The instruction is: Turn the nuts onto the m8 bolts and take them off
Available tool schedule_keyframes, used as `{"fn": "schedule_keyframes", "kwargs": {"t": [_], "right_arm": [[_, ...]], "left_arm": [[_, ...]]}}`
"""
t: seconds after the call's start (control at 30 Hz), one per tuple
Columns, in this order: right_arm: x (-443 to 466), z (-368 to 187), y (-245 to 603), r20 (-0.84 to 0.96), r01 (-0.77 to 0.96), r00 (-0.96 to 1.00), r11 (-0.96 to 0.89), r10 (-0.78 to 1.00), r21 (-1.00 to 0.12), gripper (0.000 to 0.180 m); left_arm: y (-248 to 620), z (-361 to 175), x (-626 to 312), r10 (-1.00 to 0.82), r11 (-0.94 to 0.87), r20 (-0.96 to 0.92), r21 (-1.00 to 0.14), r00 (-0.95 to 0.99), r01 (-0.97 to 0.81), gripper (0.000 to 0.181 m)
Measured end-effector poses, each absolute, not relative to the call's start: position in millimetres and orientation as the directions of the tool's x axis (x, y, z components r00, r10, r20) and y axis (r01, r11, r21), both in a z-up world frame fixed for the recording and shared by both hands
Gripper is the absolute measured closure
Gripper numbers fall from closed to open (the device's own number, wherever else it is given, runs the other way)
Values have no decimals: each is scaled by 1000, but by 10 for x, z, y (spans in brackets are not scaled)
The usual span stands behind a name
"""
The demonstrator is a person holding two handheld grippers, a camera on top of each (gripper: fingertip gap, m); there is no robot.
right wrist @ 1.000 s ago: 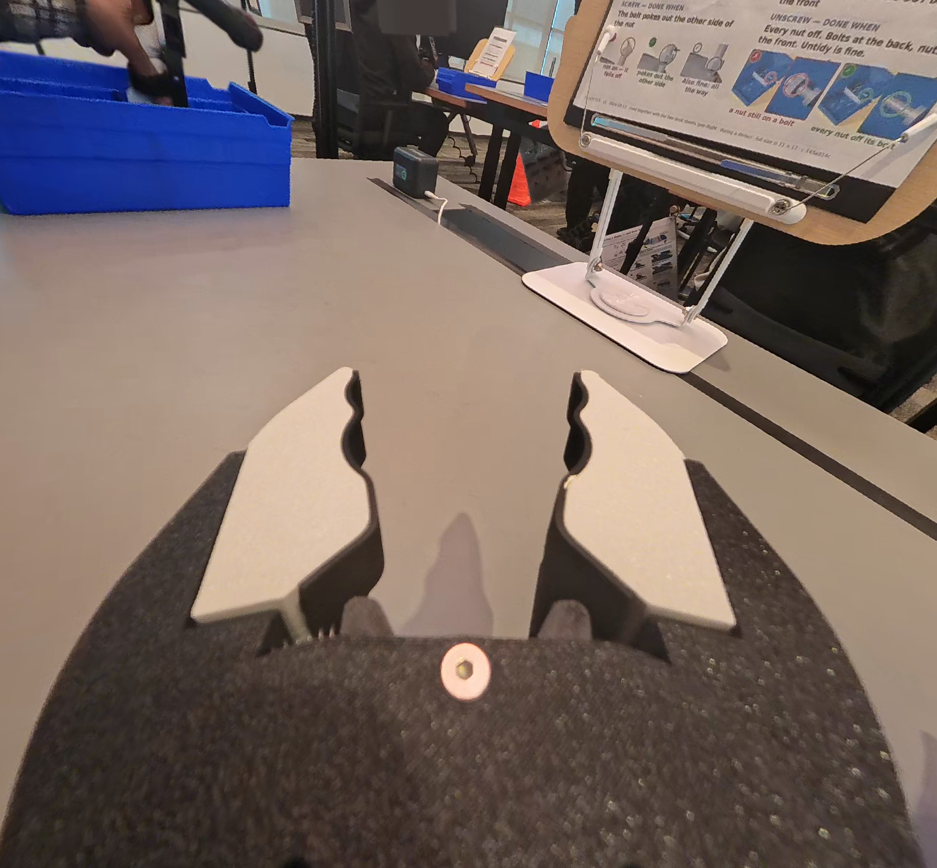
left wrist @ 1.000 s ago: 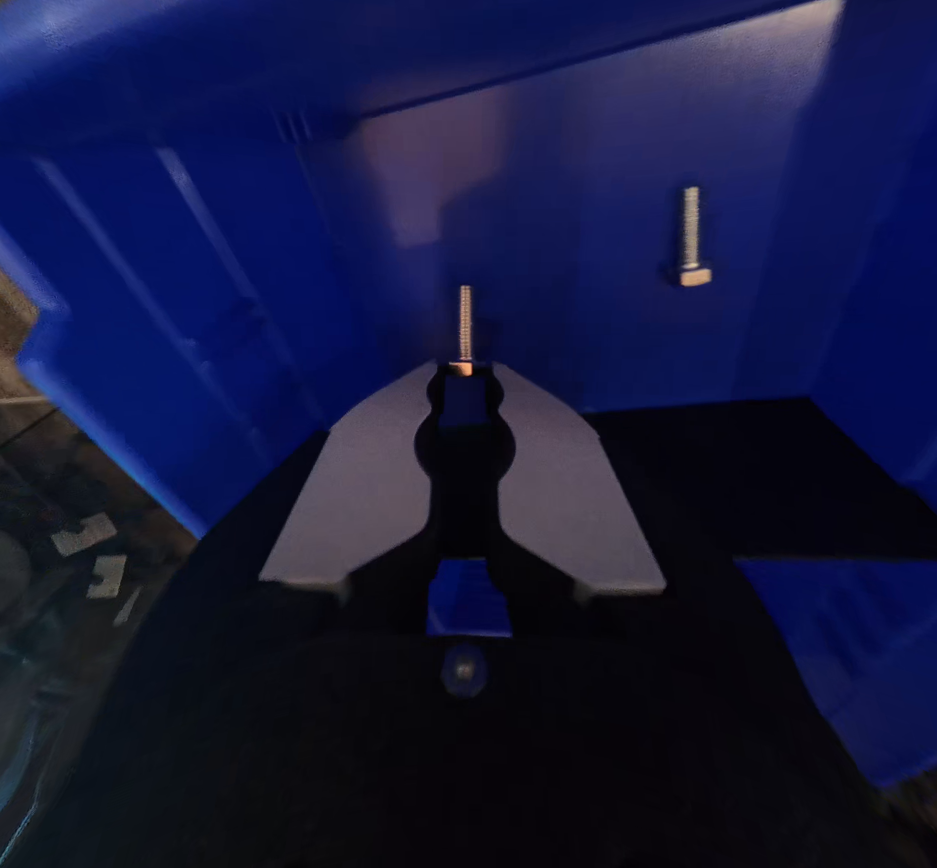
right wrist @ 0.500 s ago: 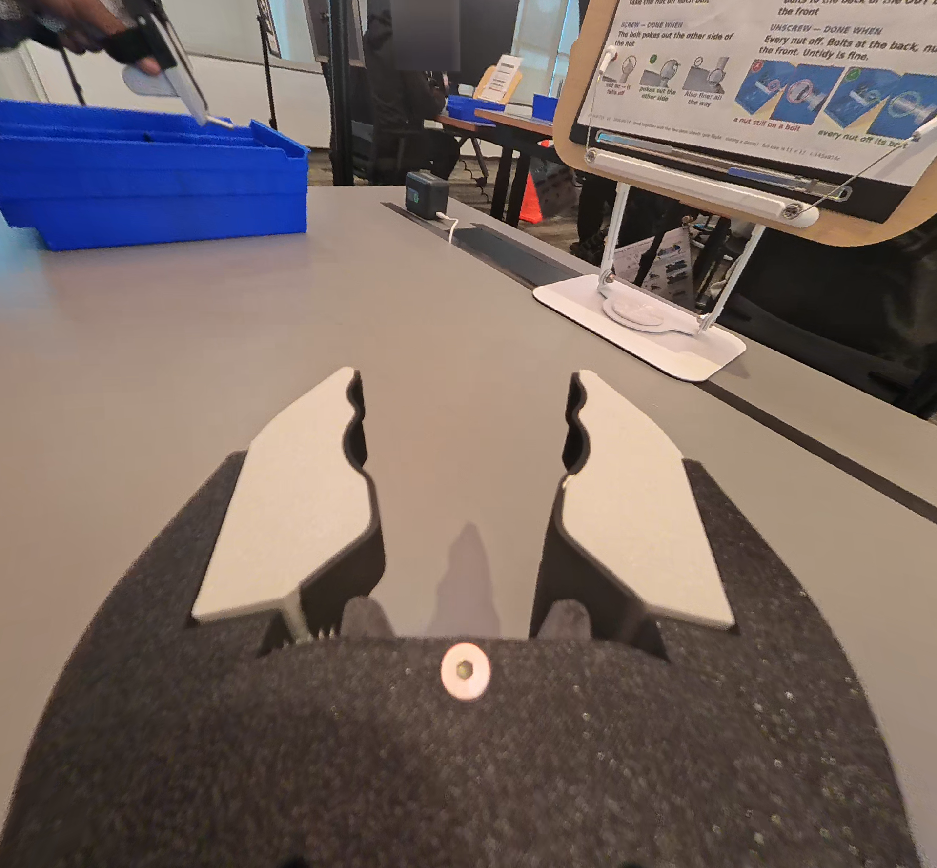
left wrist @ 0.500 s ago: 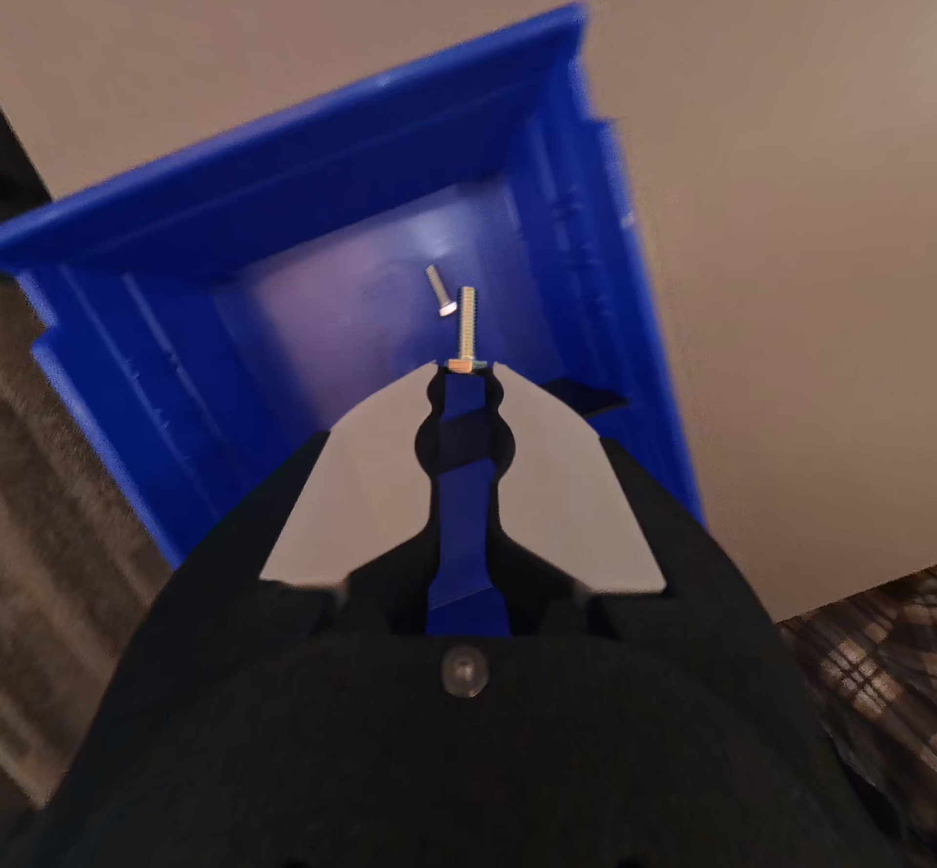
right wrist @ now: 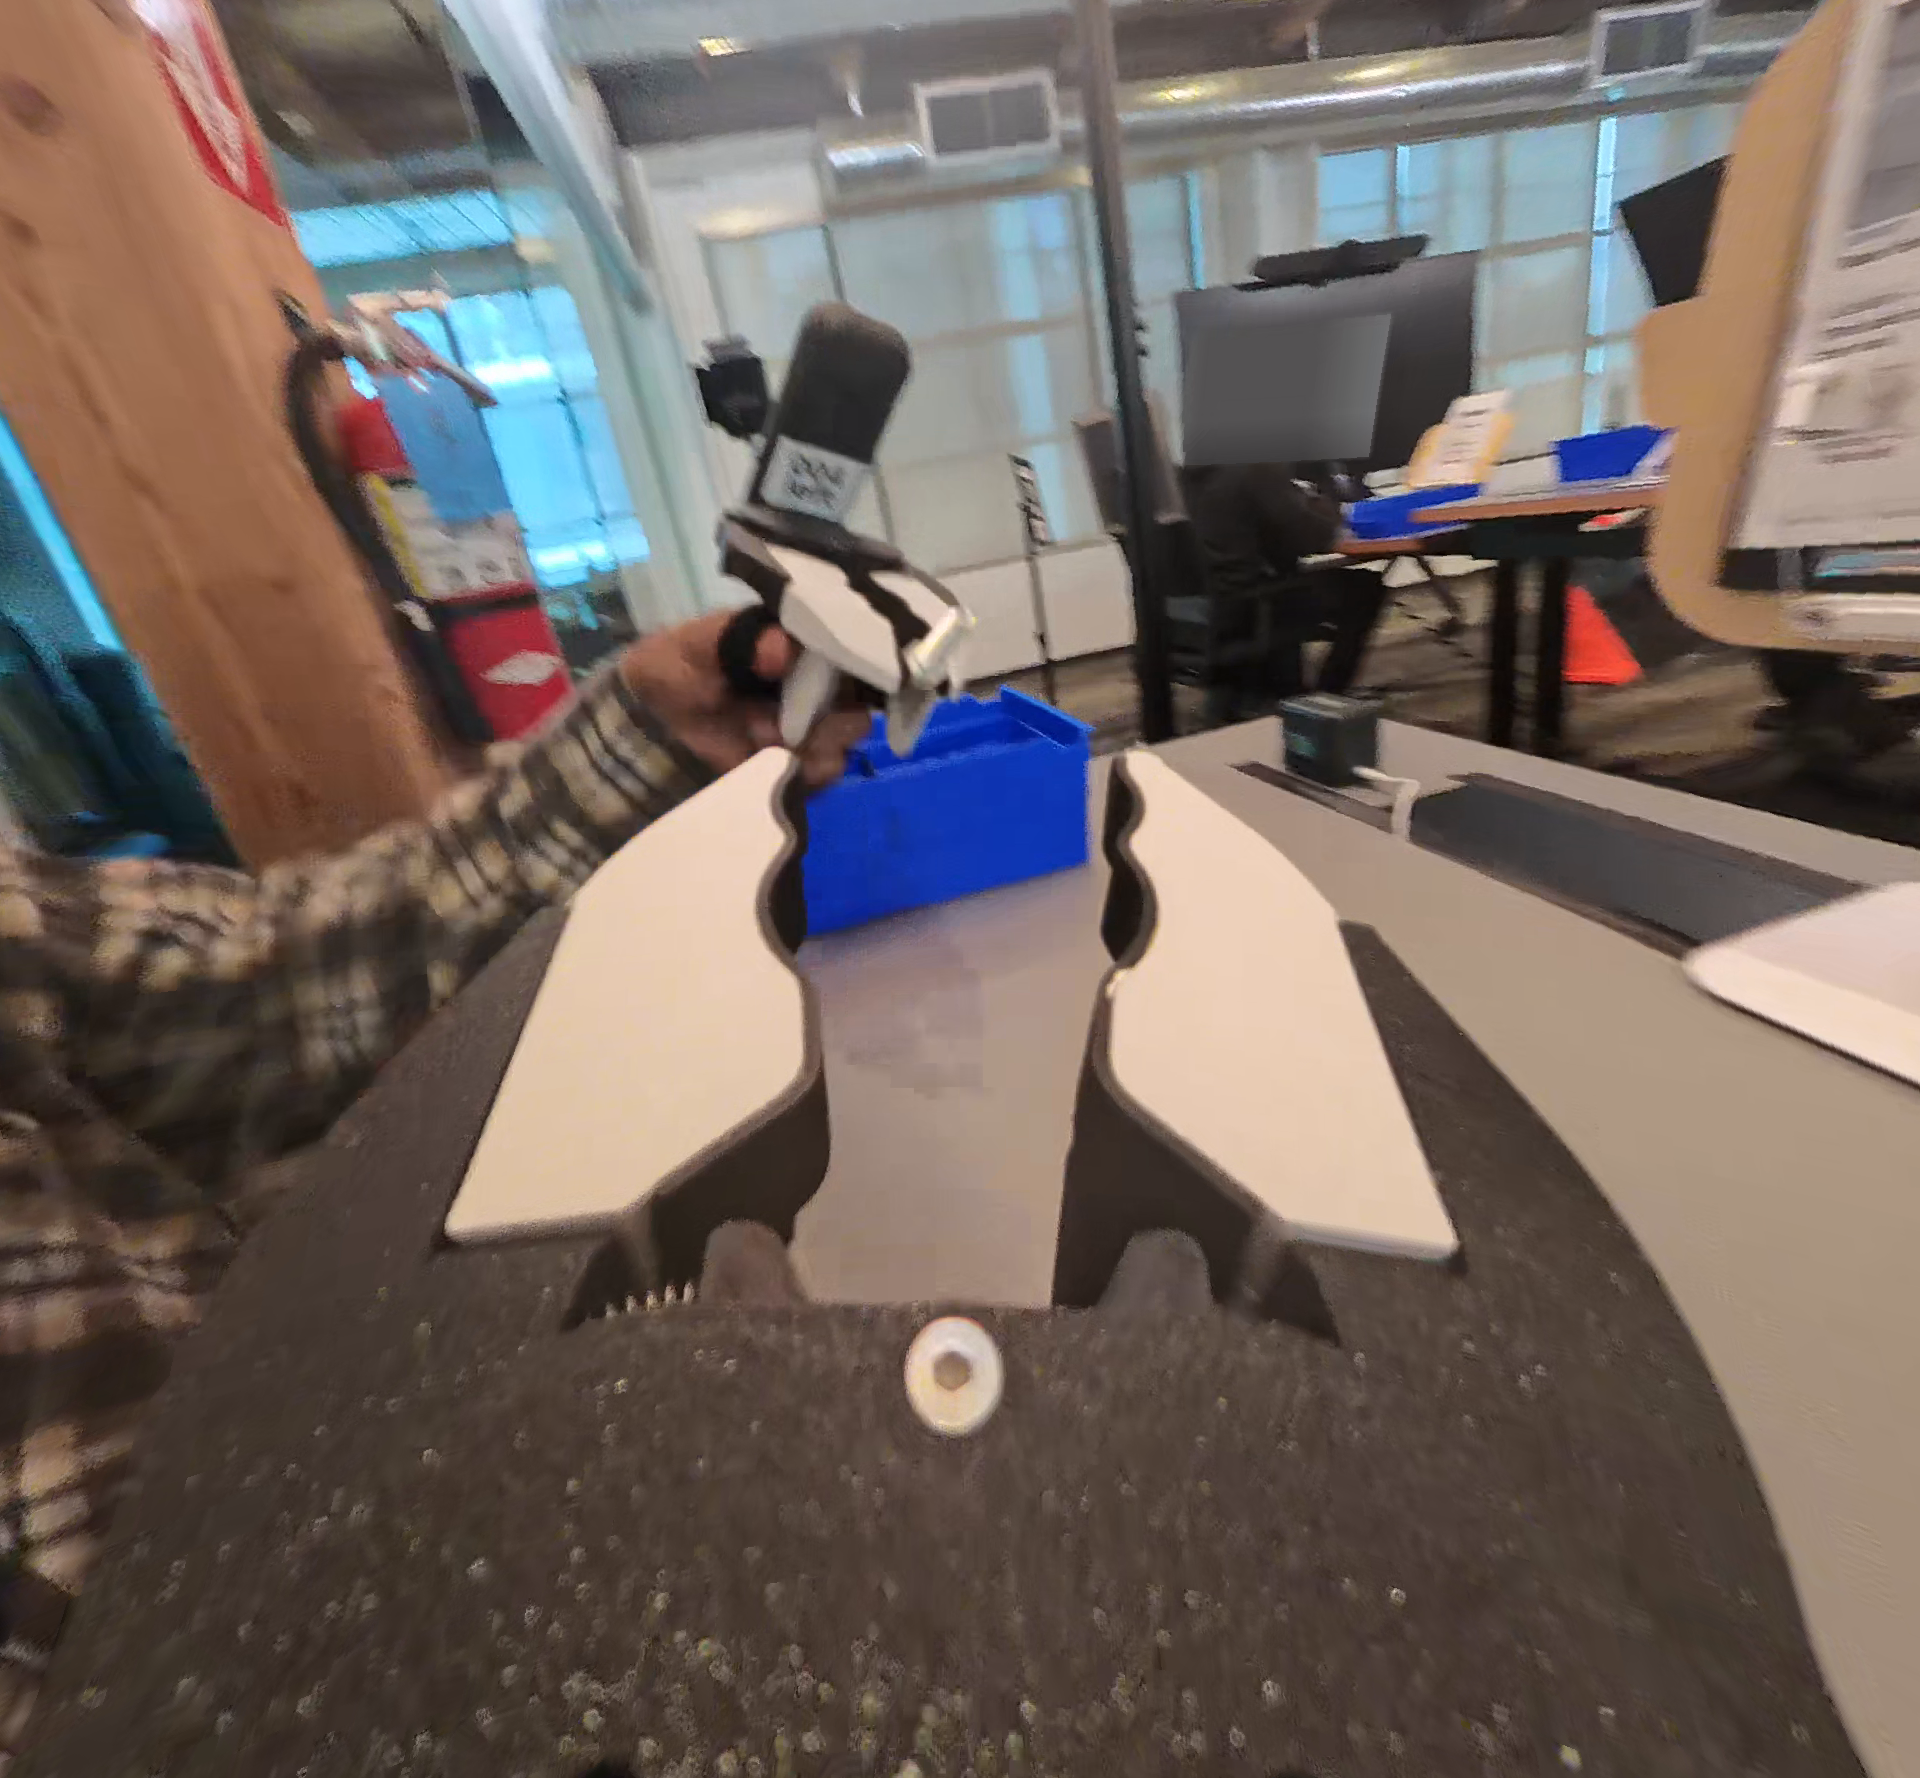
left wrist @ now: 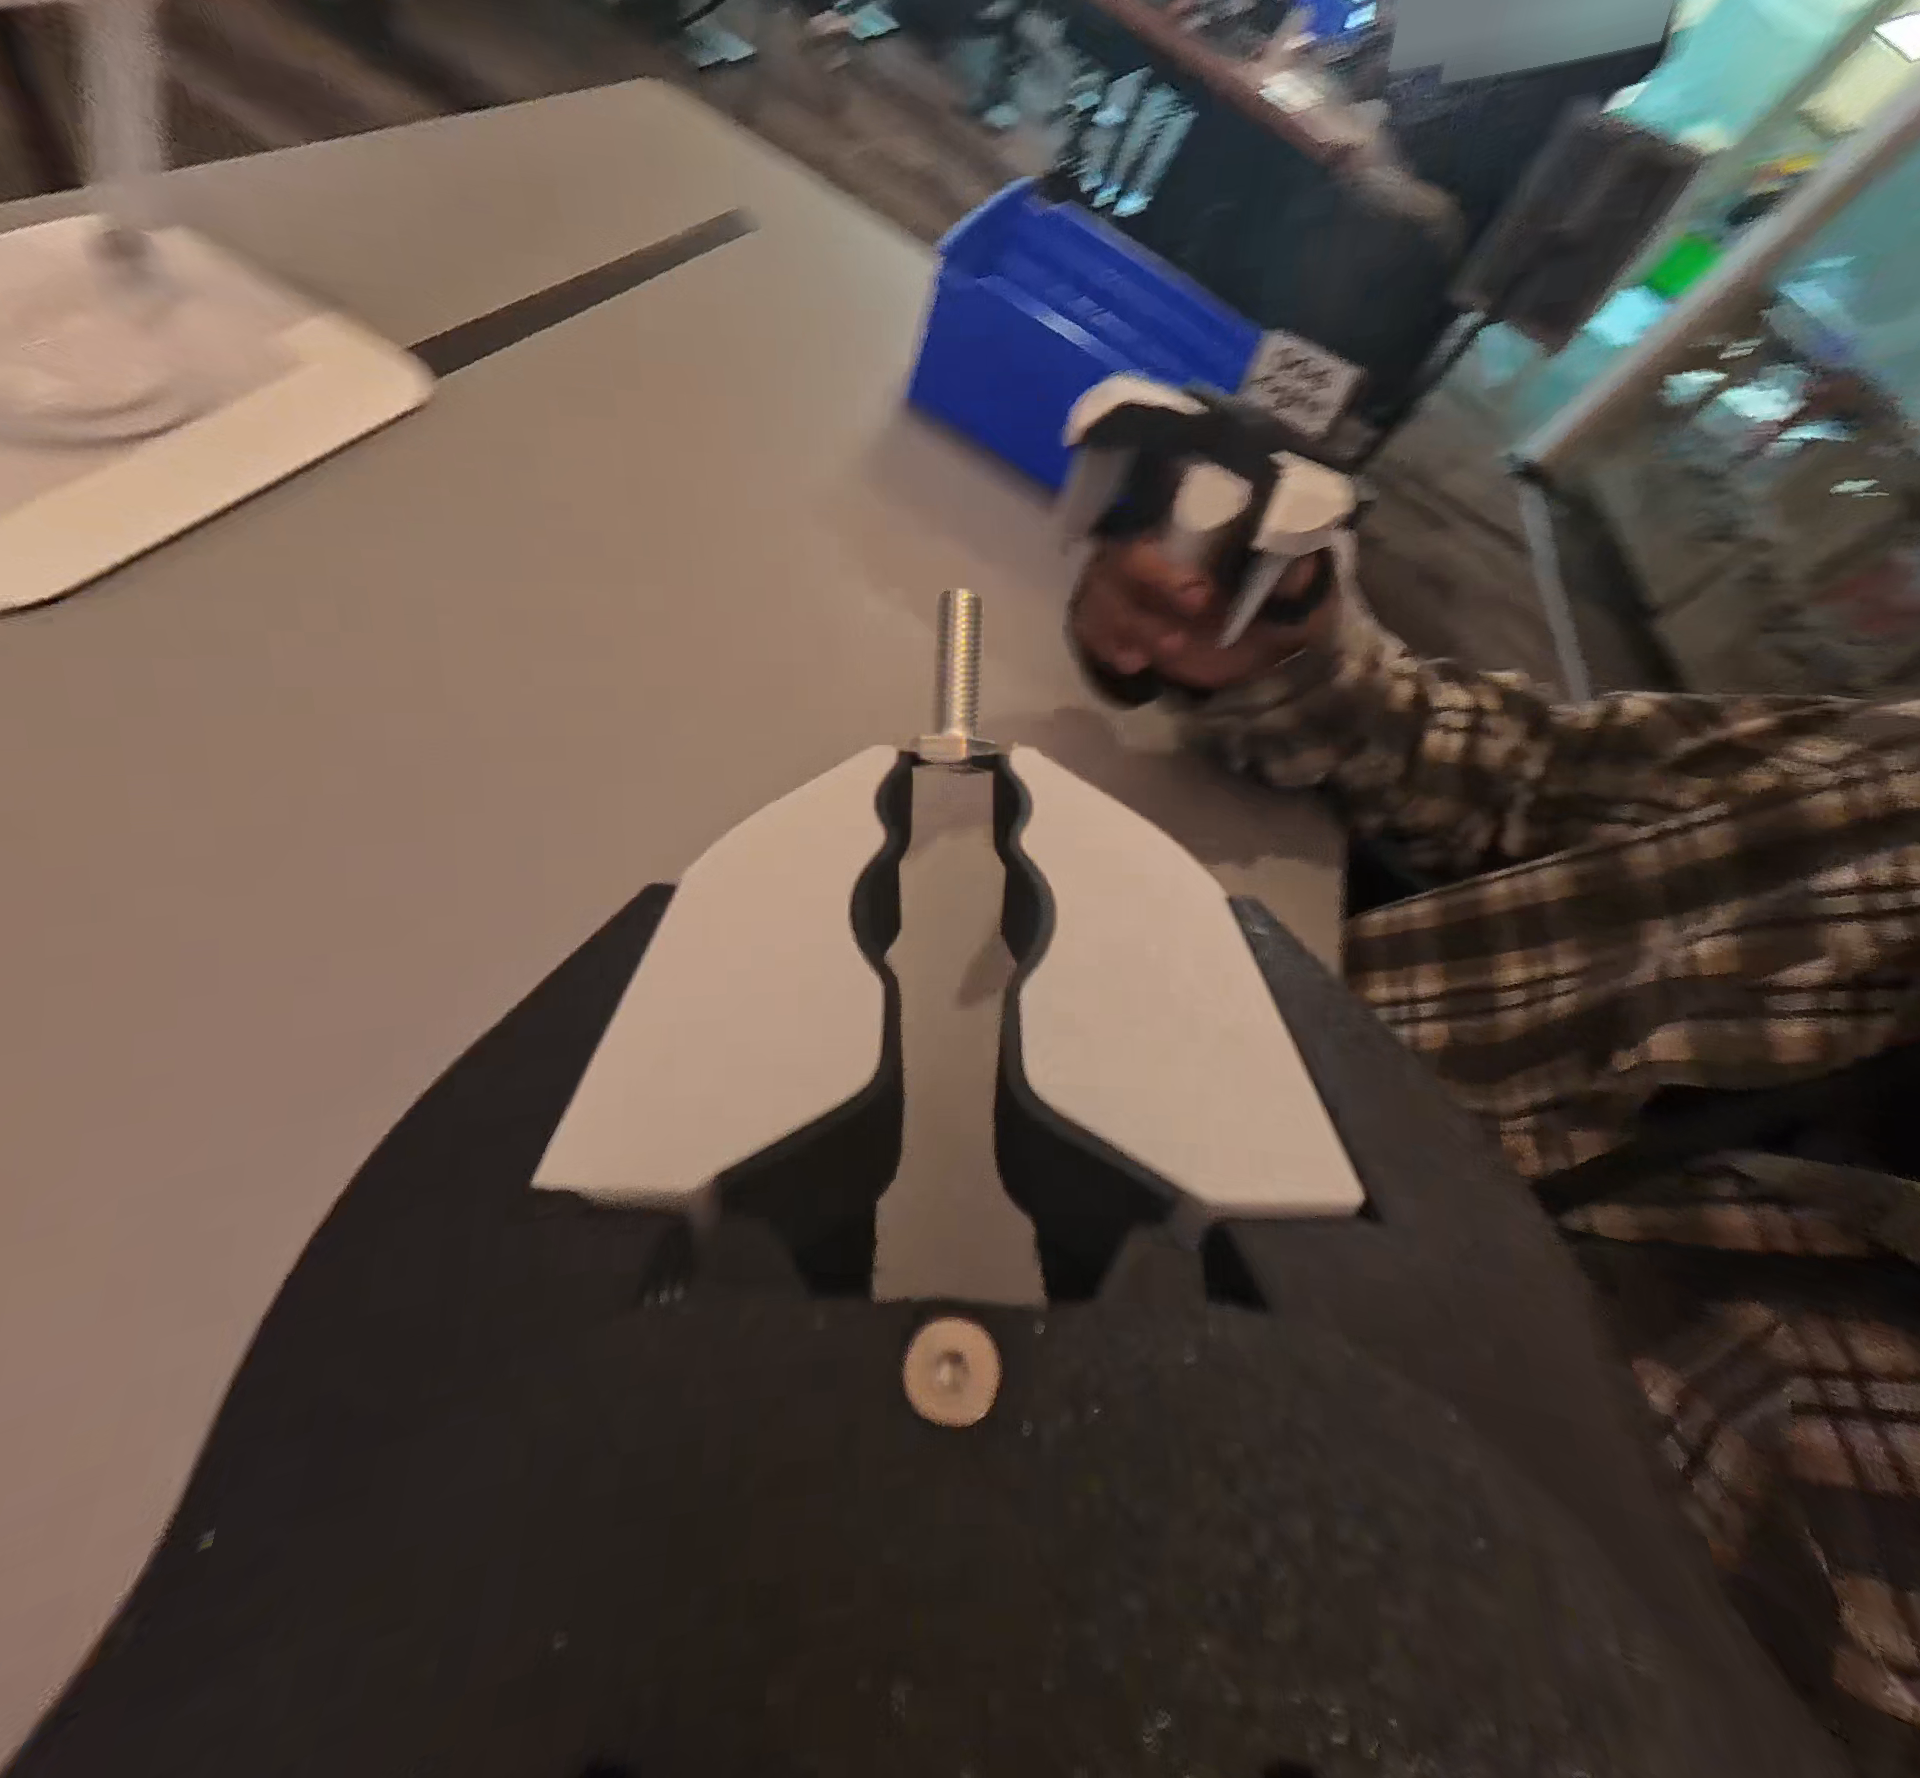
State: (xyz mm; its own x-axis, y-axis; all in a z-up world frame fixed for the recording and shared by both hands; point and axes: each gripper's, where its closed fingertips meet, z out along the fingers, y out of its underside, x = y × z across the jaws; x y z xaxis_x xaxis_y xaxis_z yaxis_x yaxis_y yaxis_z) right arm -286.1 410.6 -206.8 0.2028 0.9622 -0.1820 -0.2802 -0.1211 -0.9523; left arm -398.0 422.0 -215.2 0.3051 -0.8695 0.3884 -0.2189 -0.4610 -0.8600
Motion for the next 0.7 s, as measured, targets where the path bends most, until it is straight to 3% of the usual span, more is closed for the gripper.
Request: {"fn": "schedule_keyframes", "kwargs": {"t": [0.27,0.43,0.57,0.7], "right_arm": [[-3051,-2105,4066,-295,-354,17,-271,955,-895,148],[-3117,-2210,4052,-301,-309,5,-285,954,-908,152],[-3172,-2218,4030,-292,-286,-33,-289,956,-914,172],[-3220,-2361,4059,-228,-124,15,-225,974,-967,172]], "left_arm": [[3920,-2367,-3163,-871,-488,490,-859,31,-151,167],[3904,-2431,-3103,-853,-517,522,-847,-15,-127,167],[3879,-2472,-3085,-845,-526,534,-839,-27,-137,167],[3924,-2627,-3134,-866,-494,498,-845,34,-204,167]]}}
